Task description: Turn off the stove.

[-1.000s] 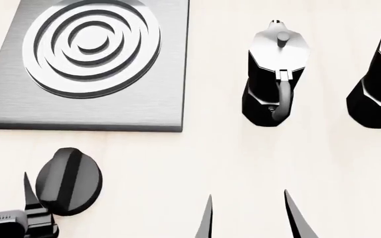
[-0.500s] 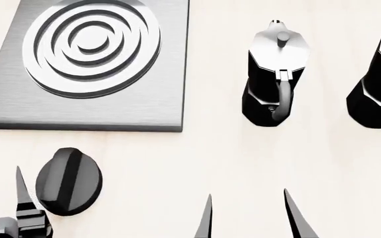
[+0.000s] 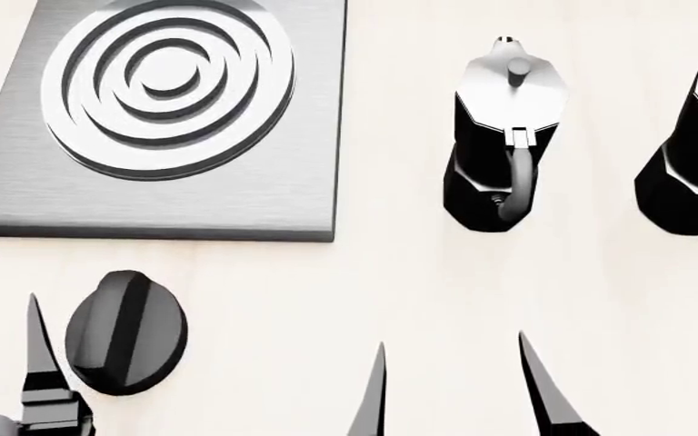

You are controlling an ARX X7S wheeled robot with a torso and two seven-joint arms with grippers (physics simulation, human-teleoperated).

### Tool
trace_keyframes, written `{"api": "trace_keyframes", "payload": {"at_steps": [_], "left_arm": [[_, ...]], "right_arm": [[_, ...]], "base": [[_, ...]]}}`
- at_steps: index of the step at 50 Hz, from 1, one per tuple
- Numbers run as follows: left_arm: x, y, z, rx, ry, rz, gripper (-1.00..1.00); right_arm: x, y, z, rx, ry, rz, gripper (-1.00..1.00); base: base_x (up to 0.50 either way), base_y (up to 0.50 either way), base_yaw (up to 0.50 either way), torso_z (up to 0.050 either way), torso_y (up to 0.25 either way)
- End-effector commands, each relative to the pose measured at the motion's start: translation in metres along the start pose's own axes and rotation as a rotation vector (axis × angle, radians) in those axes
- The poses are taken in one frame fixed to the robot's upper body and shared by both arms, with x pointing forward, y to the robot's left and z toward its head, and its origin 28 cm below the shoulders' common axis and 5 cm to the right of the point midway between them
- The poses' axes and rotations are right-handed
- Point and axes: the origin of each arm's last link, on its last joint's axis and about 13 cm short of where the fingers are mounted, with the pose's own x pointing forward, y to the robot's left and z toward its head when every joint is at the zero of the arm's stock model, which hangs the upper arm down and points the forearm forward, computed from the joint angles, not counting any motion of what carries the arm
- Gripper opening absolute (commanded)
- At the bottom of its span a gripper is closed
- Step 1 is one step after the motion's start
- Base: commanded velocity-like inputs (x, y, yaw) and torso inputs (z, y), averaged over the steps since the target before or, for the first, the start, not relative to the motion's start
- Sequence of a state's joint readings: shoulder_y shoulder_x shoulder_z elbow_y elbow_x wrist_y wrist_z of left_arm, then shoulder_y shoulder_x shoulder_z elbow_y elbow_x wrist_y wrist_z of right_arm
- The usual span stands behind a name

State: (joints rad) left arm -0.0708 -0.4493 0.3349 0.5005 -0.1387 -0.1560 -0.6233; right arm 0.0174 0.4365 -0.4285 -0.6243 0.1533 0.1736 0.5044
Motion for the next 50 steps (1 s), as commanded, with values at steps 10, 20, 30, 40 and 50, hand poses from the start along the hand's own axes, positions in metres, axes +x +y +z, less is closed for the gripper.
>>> {"api": "trace_keyframes", "payload": {"at_steps": [10, 20, 30, 40, 50], "left_arm": [[-0.004, 0.002, 0.017, -0.054, -0.038, -0.069, 1.00], [-0.004, 0.003, 0.033, -0.092, -0.075, -0.099, 1.00], [-0.003, 0.003, 0.049, -0.105, -0.116, -0.110, 1.00], [-0.006, 0.003, 0.061, -0.115, -0.150, -0.114, 1.00], [-0.008, 0.006, 0.069, -0.126, -0.184, -0.104, 1.00]], "right_arm": [[0.007, -0.001, 0.011, -0.008, -0.039, 0.000, 1.00], [0.012, -0.002, 0.020, -0.012, -0.076, 0.003, 1.00], [0.014, -0.005, 0.034, -0.016, -0.126, 0.002, 1.00], [0.011, -0.008, 0.047, -0.030, -0.160, -0.001, 1.00], [0.014, -0.008, 0.059, -0.039, -0.195, 0.004, 1.00]], "base": [[0.00, 0.00, 0.00, 0.000, 0.000], [0.00, 0.00, 0.00, 0.000, 0.000], [0.00, 0.00, 0.00, 0.000, 0.000], [0.00, 0.00, 0.00, 0.000, 0.000], [0.00, 0.00, 0.00, 0.000, 0.000]]}}
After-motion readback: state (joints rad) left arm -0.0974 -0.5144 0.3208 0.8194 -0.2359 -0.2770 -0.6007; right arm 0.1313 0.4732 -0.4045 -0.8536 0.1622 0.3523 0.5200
